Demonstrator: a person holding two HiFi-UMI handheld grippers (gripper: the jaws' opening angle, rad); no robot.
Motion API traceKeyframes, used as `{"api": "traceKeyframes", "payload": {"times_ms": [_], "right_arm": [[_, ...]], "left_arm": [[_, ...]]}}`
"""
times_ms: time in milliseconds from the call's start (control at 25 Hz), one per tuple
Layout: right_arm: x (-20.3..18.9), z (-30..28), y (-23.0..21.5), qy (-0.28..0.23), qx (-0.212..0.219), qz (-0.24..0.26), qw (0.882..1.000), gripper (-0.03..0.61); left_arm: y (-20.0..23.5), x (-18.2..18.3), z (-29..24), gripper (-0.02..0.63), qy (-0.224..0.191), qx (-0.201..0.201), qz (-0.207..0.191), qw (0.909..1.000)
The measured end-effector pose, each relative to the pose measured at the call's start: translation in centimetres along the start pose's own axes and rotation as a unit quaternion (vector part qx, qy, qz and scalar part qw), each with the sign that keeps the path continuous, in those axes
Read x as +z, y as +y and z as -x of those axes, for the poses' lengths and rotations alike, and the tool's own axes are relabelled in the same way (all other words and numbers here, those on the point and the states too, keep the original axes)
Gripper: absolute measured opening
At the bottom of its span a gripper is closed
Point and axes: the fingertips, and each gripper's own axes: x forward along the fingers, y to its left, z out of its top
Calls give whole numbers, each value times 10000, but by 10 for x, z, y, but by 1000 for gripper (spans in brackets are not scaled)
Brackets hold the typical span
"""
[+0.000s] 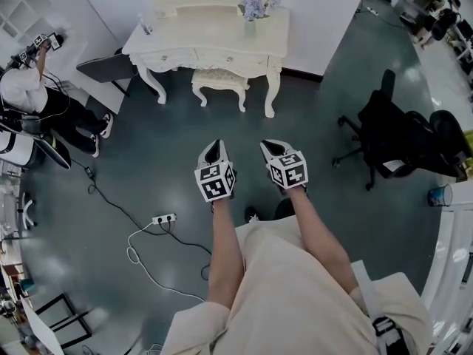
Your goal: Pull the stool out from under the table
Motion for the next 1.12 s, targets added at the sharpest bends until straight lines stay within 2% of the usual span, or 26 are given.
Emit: {"api": "traceKeyframes", "payload": {"times_ms": [400, 560, 720, 920, 1000, 1120], "right_arm": [[-1, -30, 16, 134, 8, -159, 9998, 44], [1, -51, 26, 262, 140, -78, 9995, 44], [11, -80, 32, 434, 332, 122, 9984, 46], [35, -120, 35, 455, 465, 80, 9978, 44], [42, -136, 39, 454, 580, 35, 9973, 46], [64, -159, 50, 286, 1127, -395, 9924, 46]], "left_arm": [[38, -14, 4, 15, 153, 94, 135, 9997], [59, -13, 1, 15, 158, 224, 234, 9993], [83, -8, -11, 15, 108, 376, 408, 9984], [117, 7, -28, 15, 66, 561, 538, 9970], [133, 15, -35, 15, 59, 645, 571, 9963], [152, 31, -48, 15, 47, 712, 562, 9959]]}}
